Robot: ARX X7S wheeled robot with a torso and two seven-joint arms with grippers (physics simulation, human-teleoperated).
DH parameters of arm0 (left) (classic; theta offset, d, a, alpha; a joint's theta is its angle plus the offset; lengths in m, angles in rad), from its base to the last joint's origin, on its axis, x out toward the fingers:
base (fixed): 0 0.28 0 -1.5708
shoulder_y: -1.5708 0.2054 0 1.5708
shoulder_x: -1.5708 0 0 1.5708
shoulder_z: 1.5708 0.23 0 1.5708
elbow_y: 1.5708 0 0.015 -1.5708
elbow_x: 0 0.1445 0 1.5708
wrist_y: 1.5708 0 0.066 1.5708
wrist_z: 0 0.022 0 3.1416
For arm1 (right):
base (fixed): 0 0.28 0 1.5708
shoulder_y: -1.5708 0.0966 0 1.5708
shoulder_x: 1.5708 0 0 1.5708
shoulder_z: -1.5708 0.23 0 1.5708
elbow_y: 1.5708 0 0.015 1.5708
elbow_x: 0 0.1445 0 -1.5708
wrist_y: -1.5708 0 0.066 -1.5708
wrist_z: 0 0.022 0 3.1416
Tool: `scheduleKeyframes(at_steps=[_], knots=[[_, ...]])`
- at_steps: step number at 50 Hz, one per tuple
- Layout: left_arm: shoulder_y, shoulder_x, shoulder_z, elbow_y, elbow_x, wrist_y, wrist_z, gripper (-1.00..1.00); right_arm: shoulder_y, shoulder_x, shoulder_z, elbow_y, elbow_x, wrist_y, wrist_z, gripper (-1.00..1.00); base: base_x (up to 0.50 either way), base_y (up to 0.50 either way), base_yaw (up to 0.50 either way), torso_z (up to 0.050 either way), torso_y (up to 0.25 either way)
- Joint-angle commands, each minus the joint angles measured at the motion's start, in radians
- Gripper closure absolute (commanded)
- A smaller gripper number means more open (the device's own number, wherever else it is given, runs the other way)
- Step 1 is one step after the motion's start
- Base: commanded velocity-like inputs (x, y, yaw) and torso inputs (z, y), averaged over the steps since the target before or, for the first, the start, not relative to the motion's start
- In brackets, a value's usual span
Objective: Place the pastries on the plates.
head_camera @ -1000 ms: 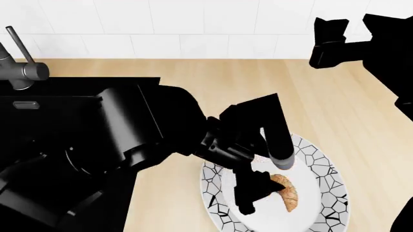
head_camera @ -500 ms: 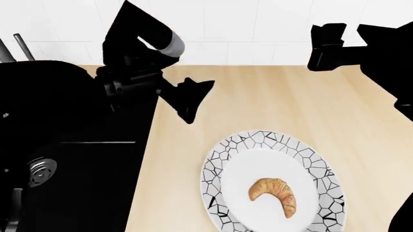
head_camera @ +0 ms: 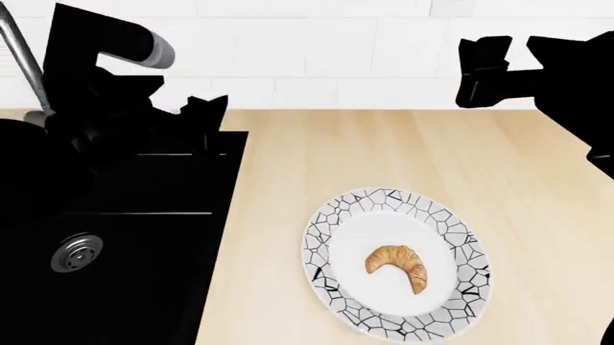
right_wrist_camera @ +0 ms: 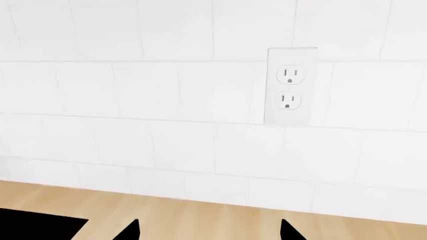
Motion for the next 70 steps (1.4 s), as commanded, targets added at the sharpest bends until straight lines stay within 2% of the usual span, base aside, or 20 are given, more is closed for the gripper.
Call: scheduleKeyframes(at_steps=[1,10,19,27,35,36,37,38,70], knots=[[0.044,-0.029,-0.076,0.049,-0.084,-0.056,-0.129,-1.00,0.001,0.009,-0.009,0.013,0.037,-0.011,0.005,-1.00,-0.50,0.27,0.00,0.000,0.000],[0.101,-0.059,-0.104,0.086,-0.084,-0.025,-0.134,-1.00,-0.002,0.034,-0.049,0.000,0.020,-0.048,-0.034,-1.00,-0.45,0.39,0.00,0.000,0.000],[0.145,-0.081,-0.122,0.102,-0.081,0.000,-0.131,-1.00,-0.006,0.036,-0.049,0.001,0.027,-0.063,-0.020,-1.00,-0.09,0.50,0.00,0.000,0.000],[0.153,-0.097,-0.156,0.122,-0.143,-0.026,-0.182,-1.00,-0.006,0.035,-0.044,0.010,0.047,-0.060,-0.003,-1.00,-0.10,0.50,0.00,0.000,0.000],[0.192,-0.109,-0.161,0.128,-0.121,0.007,-0.159,-1.00,-0.003,0.044,-0.058,0.011,0.051,-0.064,0.003,-1.00,-0.19,0.50,0.00,0.000,0.000],[0.190,-0.111,-0.159,0.128,-0.118,0.007,-0.158,-1.00,-0.153,0.095,-0.046,-0.139,-0.099,-0.214,-0.147,-1.00,-0.08,0.50,0.00,0.000,0.000],[0.195,-0.113,-0.161,0.129,-0.116,0.011,-0.157,-1.00,-0.303,0.098,-0.048,-0.184,-0.117,-0.328,-0.184,-1.00,-0.06,0.50,0.00,0.000,0.000],[0.202,-0.116,-0.160,0.127,-0.111,0.014,-0.153,-1.00,-0.398,0.098,-0.047,-0.183,-0.117,-0.331,-0.187,-1.00,0.00,0.50,0.00,0.000,0.000],[0.229,-0.149,-0.186,0.141,-0.134,0.036,-0.174,-1.00,-0.399,0.102,-0.050,-0.181,-0.109,-0.339,-0.166,-1.00,0.00,0.50,0.00,0.000,0.000]])
